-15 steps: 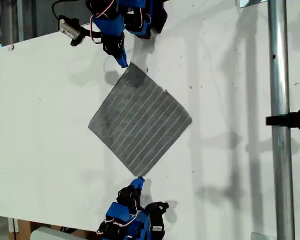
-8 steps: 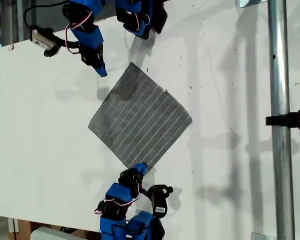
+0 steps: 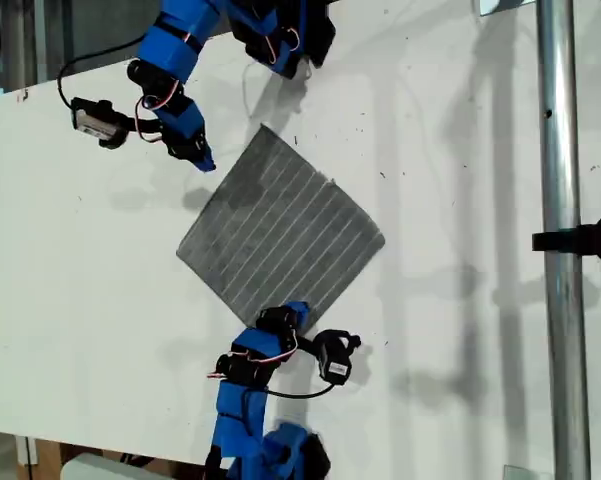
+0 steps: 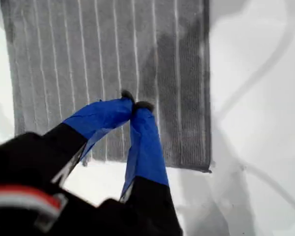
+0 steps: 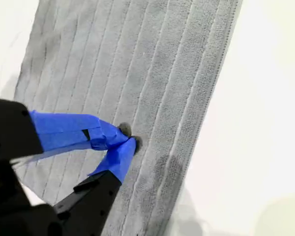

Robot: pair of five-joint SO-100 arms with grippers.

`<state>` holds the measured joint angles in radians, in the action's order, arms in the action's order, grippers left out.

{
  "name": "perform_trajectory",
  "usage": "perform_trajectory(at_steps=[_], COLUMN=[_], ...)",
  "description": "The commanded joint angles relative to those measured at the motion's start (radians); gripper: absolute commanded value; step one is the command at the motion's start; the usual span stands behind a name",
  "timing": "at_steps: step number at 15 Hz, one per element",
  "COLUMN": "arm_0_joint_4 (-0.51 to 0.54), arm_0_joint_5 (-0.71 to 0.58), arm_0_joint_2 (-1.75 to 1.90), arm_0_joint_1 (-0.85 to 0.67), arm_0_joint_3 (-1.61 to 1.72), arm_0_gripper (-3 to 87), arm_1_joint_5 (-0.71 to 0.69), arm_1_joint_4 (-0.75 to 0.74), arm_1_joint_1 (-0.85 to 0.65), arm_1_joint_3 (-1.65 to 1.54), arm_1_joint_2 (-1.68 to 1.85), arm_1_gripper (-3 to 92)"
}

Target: Grasp corners of a towel and fold twice.

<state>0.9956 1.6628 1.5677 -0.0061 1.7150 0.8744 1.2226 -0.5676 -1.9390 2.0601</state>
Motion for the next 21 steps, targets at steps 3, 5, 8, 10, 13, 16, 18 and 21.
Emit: perform_trajectory(at_steps=[3,5,8,10,13,16,18,21], arm_0_joint_4=[-0.094,-0.12,-0.156,-0.117,-0.087,-0.075,-0.041,-0.186], arm_0_joint_5=[0.018,0.034,0.054,0.077,0.075,0.086,0.123,0.187], arm_0_joint_2=[-0.178,-0.256,-0.36,-0.411,-0.453,-0.465,-0.422,-0.141], arm_0_joint_1=[-0.003,-0.015,-0.034,-0.038,-0.051,-0.04,-0.018,-0.005], arm_0_joint_3=[-0.135,-0.169,-0.193,-0.233,-0.264,-0.247,-0.187,0.227], arm_0_gripper=[-2.9,-2.9,-2.9,-2.9,-2.9,-2.9,-2.9,-2.9], arm_1_joint_5=[-0.031,-0.028,-0.021,-0.017,-0.017,-0.017,-0.002,0.087], arm_1_joint_4=[-0.256,-0.365,-0.417,-0.377,-0.347,-0.287,-0.207,-0.12], arm_1_joint_1=[-0.034,-0.014,-0.009,-0.012,-0.014,0.011,0.049,0.173], arm_1_joint_3=[-0.1,-0.069,0.037,0.11,0.132,0.129,0.109,0.0], arm_1_joint_2=[-0.129,-0.278,-0.549,-0.64,-0.666,-0.647,-0.592,-0.431], arm_1_gripper=[-0.3,-0.3,-0.3,-0.3,-0.3,-0.3,-0.3,-0.3])
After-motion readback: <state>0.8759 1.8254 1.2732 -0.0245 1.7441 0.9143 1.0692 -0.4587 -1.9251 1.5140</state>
